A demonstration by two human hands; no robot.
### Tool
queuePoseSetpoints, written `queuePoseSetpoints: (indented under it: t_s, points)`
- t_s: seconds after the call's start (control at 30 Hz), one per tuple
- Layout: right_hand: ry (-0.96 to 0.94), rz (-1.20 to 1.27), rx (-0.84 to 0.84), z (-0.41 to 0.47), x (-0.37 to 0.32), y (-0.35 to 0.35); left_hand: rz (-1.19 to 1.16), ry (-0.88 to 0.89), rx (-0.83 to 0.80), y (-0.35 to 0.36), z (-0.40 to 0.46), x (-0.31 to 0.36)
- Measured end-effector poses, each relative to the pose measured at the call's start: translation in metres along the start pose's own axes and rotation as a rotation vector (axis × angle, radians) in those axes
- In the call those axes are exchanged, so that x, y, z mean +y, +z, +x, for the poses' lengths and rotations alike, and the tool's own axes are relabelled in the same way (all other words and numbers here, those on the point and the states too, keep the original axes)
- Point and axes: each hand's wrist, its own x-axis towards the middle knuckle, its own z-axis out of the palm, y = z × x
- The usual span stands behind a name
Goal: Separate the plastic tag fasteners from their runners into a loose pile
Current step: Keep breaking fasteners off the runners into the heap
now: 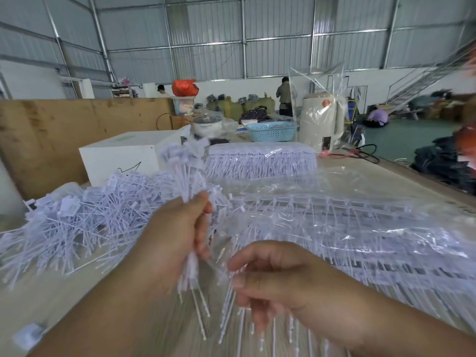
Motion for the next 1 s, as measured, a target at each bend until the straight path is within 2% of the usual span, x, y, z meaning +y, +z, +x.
queuePoseSetpoints:
  t_s: [0.03,0.07,0.13,0.27,0.4,0.47,0.57,0.63,0.7,0.77,0.83,0.9,1.0]
  points:
    - [-0.051,-0.071,0.081,-0.002,0.001,-0.005,0.204,0.06,0.093,-0.008,0.008,-0.001]
    - [-0.078,-0.243,0.163,-0.009,-0.008,-0.009,0.404,0.093,0.165,-0.015,0.014,-0.001]
    - [-0.221,-0.478,0.229,-0.008,0.0,-0.006,0.709,0.088,0.218,-0.023,0.025,-0.003]
    - [-0.342,-0.527,0.375,-0.009,-0.007,-0.014,1.207,0.086,0.255,-0.022,0.036,-0.012]
    - [-0.417,-0.669,0.386,-0.011,-0.01,-0.019,1.454,0.248,0.331,-0.015,0.038,-0.01]
    - [-0.459,-0.64,0.436,-0.013,-0.013,-0.023,1.574,0.368,0.378,-0.013,0.043,-0.012]
    - [-0.486,-0.583,0.536,-0.015,-0.018,-0.032,1.65,0.395,0.304,-0.009,0.047,-0.018]
    - [-0.406,-0.714,0.507,-0.015,-0.016,-0.04,1.69,0.378,0.28,-0.008,0.049,-0.026]
    - [-0.24,-0.916,0.409,-0.013,-0.011,-0.046,1.674,0.428,0.308,-0.009,0.045,-0.029]
    - [-0.117,-1.076,0.316,-0.01,-0.001,-0.048,1.57,0.605,0.331,-0.006,0.037,-0.027]
    - [-0.069,-1.185,0.265,-0.005,0.008,-0.049,1.454,0.816,0.311,0.0,0.027,-0.026]
    - [-0.038,-1.244,0.254,-0.002,0.015,-0.052,1.373,0.911,0.173,0.009,0.014,-0.025]
    - [-0.001,-1.34,0.271,0.002,0.018,-0.054,1.302,0.942,-0.088,0.021,0.001,-0.03]
